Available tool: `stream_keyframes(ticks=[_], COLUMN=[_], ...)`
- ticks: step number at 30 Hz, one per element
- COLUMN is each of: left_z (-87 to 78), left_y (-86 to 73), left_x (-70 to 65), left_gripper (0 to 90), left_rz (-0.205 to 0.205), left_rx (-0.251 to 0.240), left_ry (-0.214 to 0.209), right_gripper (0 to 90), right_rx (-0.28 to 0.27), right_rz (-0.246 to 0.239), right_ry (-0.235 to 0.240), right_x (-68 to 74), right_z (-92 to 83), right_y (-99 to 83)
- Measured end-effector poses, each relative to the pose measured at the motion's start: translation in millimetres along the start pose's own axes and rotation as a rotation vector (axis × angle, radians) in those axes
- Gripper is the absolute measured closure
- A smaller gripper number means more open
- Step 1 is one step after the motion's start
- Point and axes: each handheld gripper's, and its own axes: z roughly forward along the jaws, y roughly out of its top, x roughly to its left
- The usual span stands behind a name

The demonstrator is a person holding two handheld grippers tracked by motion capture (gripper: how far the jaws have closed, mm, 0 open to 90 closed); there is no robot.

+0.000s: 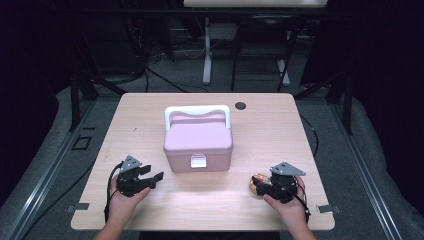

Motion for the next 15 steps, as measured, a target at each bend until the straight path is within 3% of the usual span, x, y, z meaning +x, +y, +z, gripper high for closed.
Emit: stream_keyframes(ticks=[15], left_z=[-2.6], left_y=[-1.7], left_x=[1.2], left_gripper=[38.3], left_rz=[-0.013], left_rx=[-0.005], left_ry=[0.007], right_gripper=[13.2], right_rx=[0.063], right_rz=[-0.025], right_ry=[0.049], right_x=[9.1], right_z=[14.4], right_y=[-2.1])
